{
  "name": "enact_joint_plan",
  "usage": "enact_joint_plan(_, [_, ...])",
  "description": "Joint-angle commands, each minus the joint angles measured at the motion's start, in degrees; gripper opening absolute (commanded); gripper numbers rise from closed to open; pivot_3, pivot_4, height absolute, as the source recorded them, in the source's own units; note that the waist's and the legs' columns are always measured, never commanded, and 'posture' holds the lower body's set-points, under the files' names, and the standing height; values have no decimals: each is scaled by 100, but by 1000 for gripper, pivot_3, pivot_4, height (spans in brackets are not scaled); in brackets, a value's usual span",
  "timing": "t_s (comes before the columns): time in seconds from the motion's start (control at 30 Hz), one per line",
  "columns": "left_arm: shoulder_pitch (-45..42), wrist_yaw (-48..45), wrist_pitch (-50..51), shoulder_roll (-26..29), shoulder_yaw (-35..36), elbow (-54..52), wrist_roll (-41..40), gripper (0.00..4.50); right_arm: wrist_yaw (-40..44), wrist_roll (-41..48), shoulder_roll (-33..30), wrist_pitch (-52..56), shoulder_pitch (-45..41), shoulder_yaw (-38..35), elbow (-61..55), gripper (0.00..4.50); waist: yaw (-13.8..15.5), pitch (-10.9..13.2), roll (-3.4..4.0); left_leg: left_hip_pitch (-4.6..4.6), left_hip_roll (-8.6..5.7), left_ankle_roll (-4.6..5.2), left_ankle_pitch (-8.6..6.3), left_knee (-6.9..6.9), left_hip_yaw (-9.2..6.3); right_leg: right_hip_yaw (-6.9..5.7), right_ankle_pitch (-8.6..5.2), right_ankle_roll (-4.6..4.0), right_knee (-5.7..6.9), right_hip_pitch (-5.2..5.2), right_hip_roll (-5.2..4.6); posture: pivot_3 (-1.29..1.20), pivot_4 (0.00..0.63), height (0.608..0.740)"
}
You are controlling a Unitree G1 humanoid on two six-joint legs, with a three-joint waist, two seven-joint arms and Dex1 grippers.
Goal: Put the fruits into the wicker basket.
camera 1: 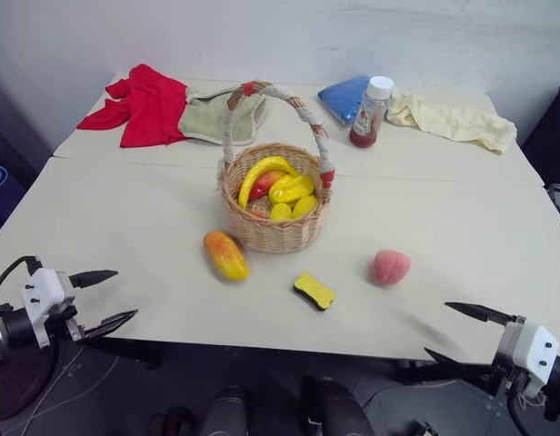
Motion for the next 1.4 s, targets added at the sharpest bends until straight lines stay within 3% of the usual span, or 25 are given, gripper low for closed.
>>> enact_joint_plan(0.03, [-11, 10, -65, 26, 50, 7, 43, 4500, -27, 93, -15, 53, -4, -6, -126, 4454, 2, 0, 0, 0, 0, 0, 0, 0, 0, 0, 0, 0, 0, 0, 0, 0, 150, 740])
enact_joint_plan(0.3, [-8, -244, 309, 34, 5, -63, -196, 4500, -65, 128, 25, 210, -51, 130, -253, 4454, 6, 0, 0, 0, 1, -2, -1, 0, -1, 0, -1, -2, 0, -1, 0, 0, 150, 740])
enact_joint_plan(0.63, [-94, -618, 1688, 224, 28, -1079, -905, 4500, -90, 278, 56, 446, -47, 350, -561, 4454, 8, 0, 0, -2, 1, -2, -1, 2, -4, 5, -2, -3, 2, 0, 1, 0, 150, 740])
enact_joint_plan(0.83, [-52, -750, 1802, 196, 74, -1244, -922, 4500, -226, 487, -17, 941, -356, 675, -1164, 4454, -29, 0, 0, -1, 4, -2, -1, 3, -4, 4, -4, -6, 4, -1, 5, 0, 150, 740])
enact_joint_plan(1.03, [-130, -965, 2124, 204, -122, -1953, -1277, 4500, -1275, 443, -237, 3506, -2318, 2406, -2467, 4454, -138, -1, -2, -2, 9, -2, -1, 16, -9, 8, -4, -14, 17, -3, 4, 0, 150, 740])
enact_joint_plan(1.17, [-208, -835, 2429, 123, -382, -2641, -1508, 4500, -2252, 184, 403, 4986, -3437, 3448, -2280, 4454, -104, -4, -8, -15, 9, -15, -8, 9, -36, -10, -17, -38, 20, -12, 1, 0, 150, 740])
enact_joint_plan(1.4, [-224, -777, 2616, 137, -610, -3053, -1497, 4500, -2992, -625, 1209, 5788, -4452, 4486, -1212, 4454, -171, -5, -8, -20, 8, -17, -10, 16, -30, -8, -19, -40, 28, -17, 4, 0, 150, 740])
